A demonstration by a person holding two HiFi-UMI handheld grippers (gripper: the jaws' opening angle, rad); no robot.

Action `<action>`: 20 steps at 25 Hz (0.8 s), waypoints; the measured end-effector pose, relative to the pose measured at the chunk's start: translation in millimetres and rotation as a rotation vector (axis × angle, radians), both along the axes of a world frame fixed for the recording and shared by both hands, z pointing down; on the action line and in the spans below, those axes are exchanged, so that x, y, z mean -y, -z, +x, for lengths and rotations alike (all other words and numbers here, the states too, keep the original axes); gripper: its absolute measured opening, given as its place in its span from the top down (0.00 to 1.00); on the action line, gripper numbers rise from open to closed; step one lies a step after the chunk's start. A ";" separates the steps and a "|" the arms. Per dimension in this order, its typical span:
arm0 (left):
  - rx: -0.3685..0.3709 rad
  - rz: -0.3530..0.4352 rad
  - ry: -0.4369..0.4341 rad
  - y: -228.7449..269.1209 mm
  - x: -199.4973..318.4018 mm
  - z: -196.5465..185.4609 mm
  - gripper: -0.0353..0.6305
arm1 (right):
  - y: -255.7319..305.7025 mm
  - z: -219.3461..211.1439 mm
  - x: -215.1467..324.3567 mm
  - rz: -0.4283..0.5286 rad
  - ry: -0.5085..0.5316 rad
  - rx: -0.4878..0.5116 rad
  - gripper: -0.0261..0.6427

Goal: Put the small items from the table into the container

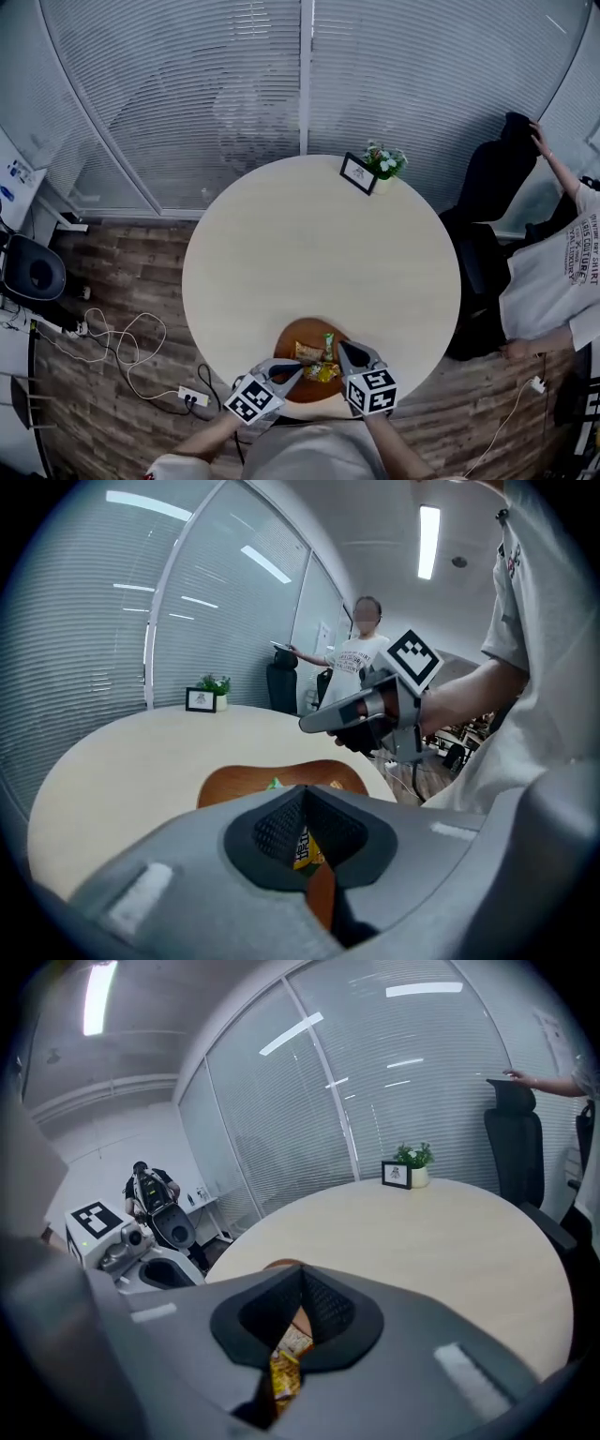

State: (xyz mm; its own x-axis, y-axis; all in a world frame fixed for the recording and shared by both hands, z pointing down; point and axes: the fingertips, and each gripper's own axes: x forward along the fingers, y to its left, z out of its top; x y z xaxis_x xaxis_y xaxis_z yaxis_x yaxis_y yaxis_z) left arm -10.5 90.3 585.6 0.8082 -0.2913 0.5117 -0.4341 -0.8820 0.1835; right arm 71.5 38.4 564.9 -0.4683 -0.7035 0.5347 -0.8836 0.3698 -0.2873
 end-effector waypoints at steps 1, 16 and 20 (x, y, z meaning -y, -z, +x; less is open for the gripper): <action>0.013 -0.005 0.003 -7.8 1.5 -3.1 0.94 | -0.7 -4.5 0.8 0.000 0.008 -0.001 0.96; -0.034 0.118 0.337 31.5 98.0 -35.8 0.95 | 40.1 -49.6 38.7 0.137 0.042 -0.036 0.96; -0.054 0.136 0.370 46.5 114.1 -32.0 0.95 | 46.1 -55.4 51.9 0.144 0.036 -0.036 0.96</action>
State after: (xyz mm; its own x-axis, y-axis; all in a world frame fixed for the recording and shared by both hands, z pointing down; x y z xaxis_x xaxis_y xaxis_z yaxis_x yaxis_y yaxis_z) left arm -42.6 -23.8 539.1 0.6607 -0.6298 0.4083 -0.7198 -0.6860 0.1067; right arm 16.1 -13.6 518.8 -0.4772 -0.7571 0.4462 -0.8777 0.4366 -0.1978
